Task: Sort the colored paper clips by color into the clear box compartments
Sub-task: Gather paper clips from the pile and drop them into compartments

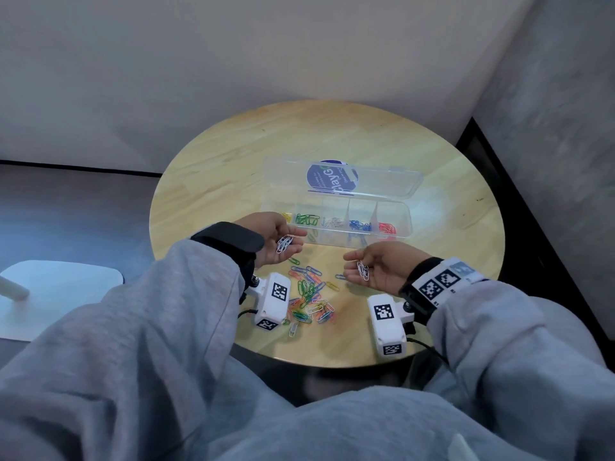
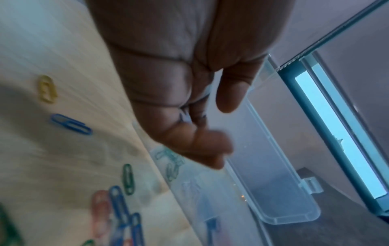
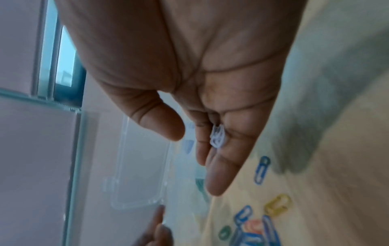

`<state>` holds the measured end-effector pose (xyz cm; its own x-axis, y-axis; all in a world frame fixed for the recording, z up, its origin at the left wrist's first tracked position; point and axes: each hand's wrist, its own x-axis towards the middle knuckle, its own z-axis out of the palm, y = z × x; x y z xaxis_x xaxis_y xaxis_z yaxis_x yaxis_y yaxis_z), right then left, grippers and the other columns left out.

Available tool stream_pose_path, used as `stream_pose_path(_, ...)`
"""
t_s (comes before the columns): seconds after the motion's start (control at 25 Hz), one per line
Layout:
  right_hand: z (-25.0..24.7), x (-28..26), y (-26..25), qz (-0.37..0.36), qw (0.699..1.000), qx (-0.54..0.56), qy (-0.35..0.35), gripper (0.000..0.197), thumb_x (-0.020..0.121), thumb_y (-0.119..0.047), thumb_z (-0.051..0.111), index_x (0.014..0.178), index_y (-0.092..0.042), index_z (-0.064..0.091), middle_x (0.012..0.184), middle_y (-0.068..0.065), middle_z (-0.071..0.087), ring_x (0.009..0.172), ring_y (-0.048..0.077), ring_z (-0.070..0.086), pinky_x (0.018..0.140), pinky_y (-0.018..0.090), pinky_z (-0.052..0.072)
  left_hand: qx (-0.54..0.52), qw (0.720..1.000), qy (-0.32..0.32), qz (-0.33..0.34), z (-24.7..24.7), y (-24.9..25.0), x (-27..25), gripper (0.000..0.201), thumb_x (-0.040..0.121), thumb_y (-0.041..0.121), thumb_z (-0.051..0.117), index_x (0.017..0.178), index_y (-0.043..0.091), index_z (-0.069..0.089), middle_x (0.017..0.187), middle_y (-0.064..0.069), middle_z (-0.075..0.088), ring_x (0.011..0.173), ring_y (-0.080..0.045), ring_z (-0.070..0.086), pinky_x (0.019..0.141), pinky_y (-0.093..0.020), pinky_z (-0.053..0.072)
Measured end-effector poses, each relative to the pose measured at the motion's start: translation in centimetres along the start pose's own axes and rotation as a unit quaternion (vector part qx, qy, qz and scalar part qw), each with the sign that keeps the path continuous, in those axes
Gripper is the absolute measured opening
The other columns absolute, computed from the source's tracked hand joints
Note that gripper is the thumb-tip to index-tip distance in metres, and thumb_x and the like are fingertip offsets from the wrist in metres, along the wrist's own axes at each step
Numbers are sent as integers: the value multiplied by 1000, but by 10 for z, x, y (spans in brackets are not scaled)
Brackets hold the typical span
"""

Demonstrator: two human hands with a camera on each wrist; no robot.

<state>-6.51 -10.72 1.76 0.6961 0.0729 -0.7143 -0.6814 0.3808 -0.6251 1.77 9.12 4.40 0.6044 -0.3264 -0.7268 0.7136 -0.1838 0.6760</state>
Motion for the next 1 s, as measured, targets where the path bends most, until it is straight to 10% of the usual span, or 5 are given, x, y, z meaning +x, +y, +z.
stream_pose_path(0.24, 0, -3, -33, -85, 991, 100, 39, 34, 88, 13, 16, 89, 7, 49, 90, 21, 53, 70, 30, 64, 51, 25, 57, -66, 996, -8, 58, 32, 21, 3, 36, 89, -5, 22, 103, -3, 56, 92, -15, 56, 86, -23, 59, 85, -32, 51)
stream_pose_path(0.52, 22, 18, -61, -119, 988, 60, 75, 26, 89, 13, 22, 87, -2, 44, 76, 10, 39, 63, 21, 40, 52, 17, 48, -52, 995, 36, 73, 59, 35, 26, 24, 95, -4, 34, 96, 0, 58, 82, -12, 51, 73, -18, 53, 84, -28, 46)
stream_pose_path(0.76, 24, 32, -64, -121, 990, 29, 72, 16, 94, 4, 34, 100, -4, 45, 74, 8, 39, 64, 17, 38, 61, 20, 43, -71, 994, 27, 85, 66, 41, 41, 53, 88, -15, 22, 133, -6, 48, 111, -21, 52, 114, -26, 56, 108, -31, 36)
stream_pose_path(0.88, 20, 28, -59, -133, 988, -12, 74, 21, 93, 2, 37, 108, -3, 51, 80, 10, 49, 73, 17, 48, 71, 22, 46, -41, 993, 39, 106, 65, 43, 41, 53, 88, -15, 22, 133, -4, 48, 130, -22, 48, 132, -27, 45, 106, -30, 37)
stream_pose_path(1.0, 13, 19, -55, -145, 981, -106, 69, 23, 92, 3, 35, 96, -5, 56, 81, 8, 55, 73, 17, 55, 70, 24, 49, 48, 992, 31, 109, 58, 41, 37, 46, 88, -12, 23, 112, 3, 60, 102, -10, 54, 93, -19, 62, 74, -20, 51)
